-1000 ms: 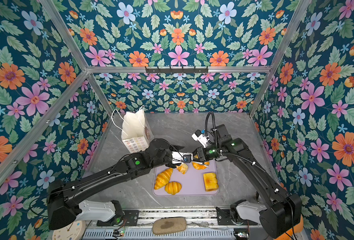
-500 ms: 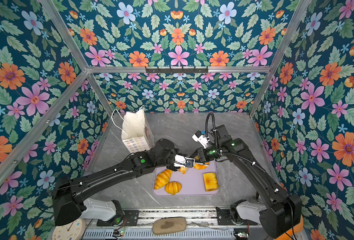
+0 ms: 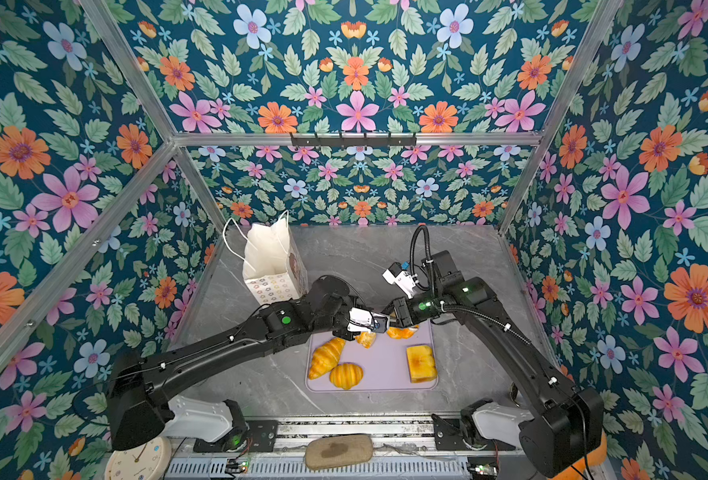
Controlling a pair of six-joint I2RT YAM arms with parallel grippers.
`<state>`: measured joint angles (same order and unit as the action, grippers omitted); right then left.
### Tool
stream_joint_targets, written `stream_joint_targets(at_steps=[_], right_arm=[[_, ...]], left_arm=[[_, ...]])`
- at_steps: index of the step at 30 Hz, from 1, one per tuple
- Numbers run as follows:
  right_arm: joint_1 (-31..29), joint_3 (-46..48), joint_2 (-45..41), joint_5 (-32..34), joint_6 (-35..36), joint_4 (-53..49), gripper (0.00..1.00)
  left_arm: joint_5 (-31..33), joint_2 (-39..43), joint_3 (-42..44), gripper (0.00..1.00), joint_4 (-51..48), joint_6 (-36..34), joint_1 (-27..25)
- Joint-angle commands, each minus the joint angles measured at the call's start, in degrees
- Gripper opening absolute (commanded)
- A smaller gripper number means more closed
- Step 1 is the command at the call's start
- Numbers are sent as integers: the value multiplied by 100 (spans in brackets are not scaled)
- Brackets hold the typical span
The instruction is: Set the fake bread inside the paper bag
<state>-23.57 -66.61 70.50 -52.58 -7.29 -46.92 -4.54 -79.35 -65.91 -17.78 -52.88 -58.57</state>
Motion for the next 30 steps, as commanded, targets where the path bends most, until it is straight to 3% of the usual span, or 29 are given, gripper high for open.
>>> stream_joint_targets(at_steps=[1,21,24,27,30], right_arm=[[-15,4,35,-152,131,-312,31],[-182,18,258,-256,246,-297,24],[-178,4,261,-214,237,-291,21],[-176,0,202,-53,133,-242,17],[-183,-55,128,290,90,-370,17]], left_arm=[[242,46,-86,6,452,195,31],[234,-6,-196,7,352,-529,34],[225,28,-161,17,400,-463,30],[256,151,-6,40,565,-380,31],[247,358,150,47,599,-185,30]])
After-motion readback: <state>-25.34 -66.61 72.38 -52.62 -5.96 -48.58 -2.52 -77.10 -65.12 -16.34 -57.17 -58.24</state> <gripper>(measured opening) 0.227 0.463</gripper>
